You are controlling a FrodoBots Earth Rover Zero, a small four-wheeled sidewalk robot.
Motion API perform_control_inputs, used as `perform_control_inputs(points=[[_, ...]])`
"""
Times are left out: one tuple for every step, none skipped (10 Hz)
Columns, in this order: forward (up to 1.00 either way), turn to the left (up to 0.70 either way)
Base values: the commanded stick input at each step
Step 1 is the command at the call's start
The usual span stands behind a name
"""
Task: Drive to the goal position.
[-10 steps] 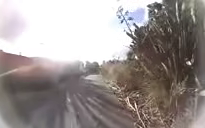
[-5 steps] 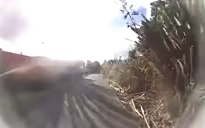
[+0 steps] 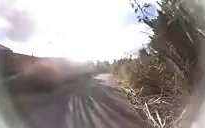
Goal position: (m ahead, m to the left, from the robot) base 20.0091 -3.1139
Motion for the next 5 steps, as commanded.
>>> perform_control_inputs(points=[[0.50,0.53],[0.50,0.53],[0.50,0.53],[0.50,0.53],[0.50,0.53]])
